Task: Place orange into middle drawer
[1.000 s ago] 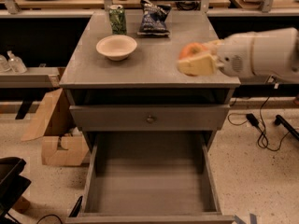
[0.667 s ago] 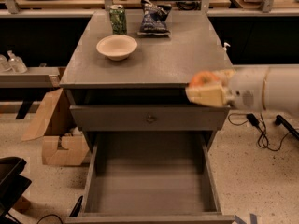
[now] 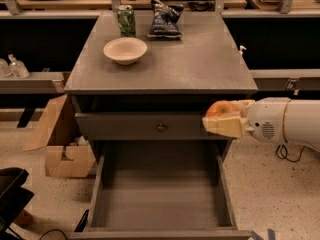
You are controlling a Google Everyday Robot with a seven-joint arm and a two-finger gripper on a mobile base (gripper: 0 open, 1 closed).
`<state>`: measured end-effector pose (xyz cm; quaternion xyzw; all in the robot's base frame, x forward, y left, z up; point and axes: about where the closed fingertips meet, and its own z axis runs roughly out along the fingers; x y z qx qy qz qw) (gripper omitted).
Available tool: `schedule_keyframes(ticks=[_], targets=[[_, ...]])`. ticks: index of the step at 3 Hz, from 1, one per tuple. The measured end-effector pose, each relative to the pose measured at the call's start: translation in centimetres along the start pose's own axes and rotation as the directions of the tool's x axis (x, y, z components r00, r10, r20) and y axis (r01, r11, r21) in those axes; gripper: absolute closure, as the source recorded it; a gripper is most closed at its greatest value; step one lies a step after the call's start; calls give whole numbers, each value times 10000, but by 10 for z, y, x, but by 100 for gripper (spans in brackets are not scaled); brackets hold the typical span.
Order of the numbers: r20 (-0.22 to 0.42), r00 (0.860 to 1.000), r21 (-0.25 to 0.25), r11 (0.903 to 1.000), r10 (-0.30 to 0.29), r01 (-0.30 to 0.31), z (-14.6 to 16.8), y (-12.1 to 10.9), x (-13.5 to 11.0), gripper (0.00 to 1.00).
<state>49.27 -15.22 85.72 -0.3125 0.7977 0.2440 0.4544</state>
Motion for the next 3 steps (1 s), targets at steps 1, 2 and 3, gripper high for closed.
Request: schedule_keyframes(ticks=[1,2,3], targets=[[-264,9992,-256,9992,302,-309,32,9,34,100],[-785,9964,-688,9970,303,-358,86,28,94,100],[-1312,9911,-1166,9924,228,-382,148,44,161,100]])
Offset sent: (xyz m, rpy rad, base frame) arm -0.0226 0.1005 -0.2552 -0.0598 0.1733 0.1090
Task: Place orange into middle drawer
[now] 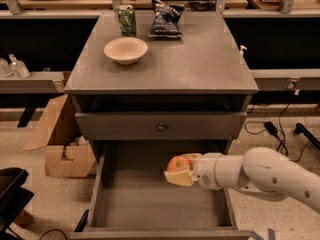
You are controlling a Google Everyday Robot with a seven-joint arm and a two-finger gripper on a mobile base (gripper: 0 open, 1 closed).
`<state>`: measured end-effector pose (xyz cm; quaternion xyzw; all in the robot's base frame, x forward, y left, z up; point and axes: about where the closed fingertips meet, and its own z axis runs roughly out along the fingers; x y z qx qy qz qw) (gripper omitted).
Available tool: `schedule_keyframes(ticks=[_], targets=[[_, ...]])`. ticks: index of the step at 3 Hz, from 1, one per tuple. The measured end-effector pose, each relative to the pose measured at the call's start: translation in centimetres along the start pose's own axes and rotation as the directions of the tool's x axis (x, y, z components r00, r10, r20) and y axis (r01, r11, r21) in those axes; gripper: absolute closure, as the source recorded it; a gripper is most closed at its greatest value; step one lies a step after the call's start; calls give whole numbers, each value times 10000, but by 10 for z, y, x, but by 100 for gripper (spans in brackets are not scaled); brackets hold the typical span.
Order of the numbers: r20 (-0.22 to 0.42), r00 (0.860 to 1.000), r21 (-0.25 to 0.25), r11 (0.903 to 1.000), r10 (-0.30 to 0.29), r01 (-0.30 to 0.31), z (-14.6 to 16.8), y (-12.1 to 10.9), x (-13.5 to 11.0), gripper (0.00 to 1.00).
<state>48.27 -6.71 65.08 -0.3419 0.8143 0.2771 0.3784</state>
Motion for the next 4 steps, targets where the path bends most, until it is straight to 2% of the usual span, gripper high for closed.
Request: schedule_keyframes(ticks=[1,2,3,4], targets=[[-610,9977,-548,9980,291,-324,72,-6,59,100],[-610,9977,-548,9980,290,-324,72,-6,59,100],[-409,9978,-945,9939,531,-568,101,-11,67,100],[-227,9948,-1255,9870,988,-1009,158,-31,83,100]])
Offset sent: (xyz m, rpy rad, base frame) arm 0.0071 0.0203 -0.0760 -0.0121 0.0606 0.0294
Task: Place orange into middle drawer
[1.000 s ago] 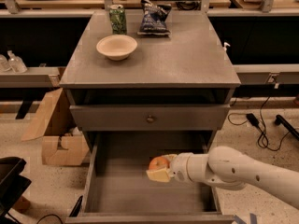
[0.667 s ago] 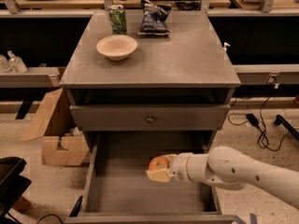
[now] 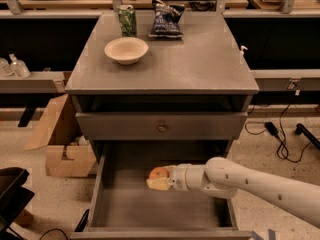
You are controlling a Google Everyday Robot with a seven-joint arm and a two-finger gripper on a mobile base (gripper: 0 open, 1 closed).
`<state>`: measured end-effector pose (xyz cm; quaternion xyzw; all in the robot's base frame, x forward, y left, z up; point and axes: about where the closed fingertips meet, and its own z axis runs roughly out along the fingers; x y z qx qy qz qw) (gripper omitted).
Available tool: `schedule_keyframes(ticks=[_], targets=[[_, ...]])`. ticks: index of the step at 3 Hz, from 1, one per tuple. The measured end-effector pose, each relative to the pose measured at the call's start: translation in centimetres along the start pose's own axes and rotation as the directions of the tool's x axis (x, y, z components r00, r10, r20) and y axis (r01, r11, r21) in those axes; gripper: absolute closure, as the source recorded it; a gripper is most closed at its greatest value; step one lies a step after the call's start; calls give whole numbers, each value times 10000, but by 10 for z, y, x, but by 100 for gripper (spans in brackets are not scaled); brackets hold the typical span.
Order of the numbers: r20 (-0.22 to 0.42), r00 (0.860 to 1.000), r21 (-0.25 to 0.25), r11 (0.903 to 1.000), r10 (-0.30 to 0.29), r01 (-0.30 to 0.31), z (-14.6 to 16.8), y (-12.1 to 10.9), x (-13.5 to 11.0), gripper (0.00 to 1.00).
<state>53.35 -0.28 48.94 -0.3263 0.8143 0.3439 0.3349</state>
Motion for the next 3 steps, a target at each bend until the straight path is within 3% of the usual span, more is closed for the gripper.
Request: schedule_keyframes(ticks=[1,2,3], targets=[[323,9964,-554,9955,784,-766,51,-29,17,100],[346,9934,-810,9910,1098,-1067,95,-51,40,100],[546,9928,-667,9925,1066,-1029,104,-54,59,100]])
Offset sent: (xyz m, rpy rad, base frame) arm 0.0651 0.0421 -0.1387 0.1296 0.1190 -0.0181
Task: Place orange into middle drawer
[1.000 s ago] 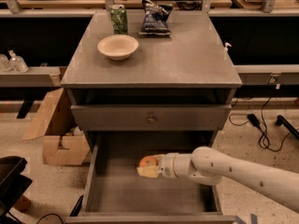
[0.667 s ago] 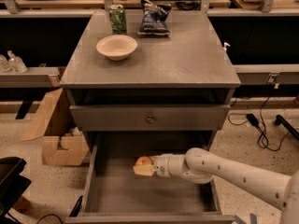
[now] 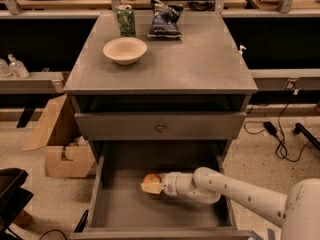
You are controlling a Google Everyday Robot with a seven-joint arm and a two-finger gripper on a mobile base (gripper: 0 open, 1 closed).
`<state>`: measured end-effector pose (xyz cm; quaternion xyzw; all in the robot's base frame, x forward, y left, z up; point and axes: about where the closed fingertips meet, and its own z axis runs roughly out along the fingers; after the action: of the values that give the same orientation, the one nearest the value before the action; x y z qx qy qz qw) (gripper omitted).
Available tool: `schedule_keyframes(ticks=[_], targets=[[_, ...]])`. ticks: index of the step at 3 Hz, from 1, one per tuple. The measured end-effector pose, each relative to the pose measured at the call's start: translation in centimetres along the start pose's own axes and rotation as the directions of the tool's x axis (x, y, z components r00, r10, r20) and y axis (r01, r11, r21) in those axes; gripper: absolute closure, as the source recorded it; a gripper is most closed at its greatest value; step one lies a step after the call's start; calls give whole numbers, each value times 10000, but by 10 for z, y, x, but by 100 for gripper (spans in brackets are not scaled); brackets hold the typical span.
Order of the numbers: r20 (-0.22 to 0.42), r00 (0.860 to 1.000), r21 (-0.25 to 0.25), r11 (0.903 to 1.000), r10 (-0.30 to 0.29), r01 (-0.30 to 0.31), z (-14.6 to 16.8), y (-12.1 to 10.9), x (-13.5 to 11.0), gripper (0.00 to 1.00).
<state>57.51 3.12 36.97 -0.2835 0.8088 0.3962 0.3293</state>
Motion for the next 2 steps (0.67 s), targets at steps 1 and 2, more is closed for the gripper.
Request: schedule_keyframes(ticks=[1,2], targets=[[-21,10000,-53,10000,8,-8,2,2,1,76],[-29,10000,-82,10000,6,-7,4,3,1,52]])
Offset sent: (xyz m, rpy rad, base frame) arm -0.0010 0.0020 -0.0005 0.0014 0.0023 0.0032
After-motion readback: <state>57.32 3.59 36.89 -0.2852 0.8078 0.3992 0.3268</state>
